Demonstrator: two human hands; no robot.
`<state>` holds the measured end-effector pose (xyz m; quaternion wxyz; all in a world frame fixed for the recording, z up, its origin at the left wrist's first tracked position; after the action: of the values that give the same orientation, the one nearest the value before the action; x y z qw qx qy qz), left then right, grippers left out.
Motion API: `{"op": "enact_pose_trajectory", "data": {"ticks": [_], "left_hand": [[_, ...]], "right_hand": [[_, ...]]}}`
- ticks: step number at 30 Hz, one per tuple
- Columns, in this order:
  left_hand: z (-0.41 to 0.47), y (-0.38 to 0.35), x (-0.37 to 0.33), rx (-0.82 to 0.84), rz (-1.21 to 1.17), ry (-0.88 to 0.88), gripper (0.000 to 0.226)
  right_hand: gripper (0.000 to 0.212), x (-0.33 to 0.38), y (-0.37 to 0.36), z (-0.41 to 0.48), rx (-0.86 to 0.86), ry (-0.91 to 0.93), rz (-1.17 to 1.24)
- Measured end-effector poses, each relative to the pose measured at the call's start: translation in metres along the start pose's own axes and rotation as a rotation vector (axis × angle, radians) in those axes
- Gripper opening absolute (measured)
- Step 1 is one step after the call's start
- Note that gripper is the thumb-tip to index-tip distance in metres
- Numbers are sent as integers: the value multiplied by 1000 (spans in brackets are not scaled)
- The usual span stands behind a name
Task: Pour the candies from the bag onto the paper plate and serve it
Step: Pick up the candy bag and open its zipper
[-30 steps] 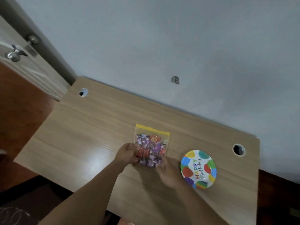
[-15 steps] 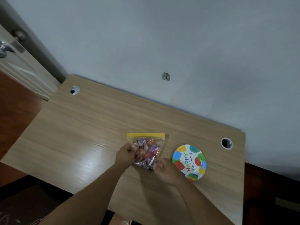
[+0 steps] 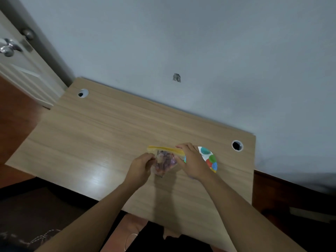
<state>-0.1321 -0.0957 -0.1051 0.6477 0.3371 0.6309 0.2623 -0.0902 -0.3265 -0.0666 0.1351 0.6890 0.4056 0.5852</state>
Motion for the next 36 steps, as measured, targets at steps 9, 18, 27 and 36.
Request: {"op": "enact_pose_trajectory", "data": {"ticks": [9, 18, 27, 36], "left_hand": [[-42, 9, -5, -19, -6, -25, 12], [-62, 7, -13, -15, -132, 364, 28], [-67, -23, -68, 337, -829, 674, 27], [-57, -29, -70, 299, -1073, 690, 37]], "right_hand": [[16, 1, -16, -34, 84, -184, -12], [10, -4, -22, -59, 77, -331, 284], [12, 1, -34, -86, 144, -387, 638], [19, -9, -36, -102, 85, -426, 996]]}}
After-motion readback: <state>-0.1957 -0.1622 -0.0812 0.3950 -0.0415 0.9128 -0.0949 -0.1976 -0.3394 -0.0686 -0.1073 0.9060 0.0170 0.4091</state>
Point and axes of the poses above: each hand's wrist, its own z-axis towards the middle knuckle, its own y-axis out of the back of the hand, x = y × z, the point moved 4 cm from there along z, towards the middle knuckle, and after that the axes turned 9 degrees about z, right-handed, at the moved point
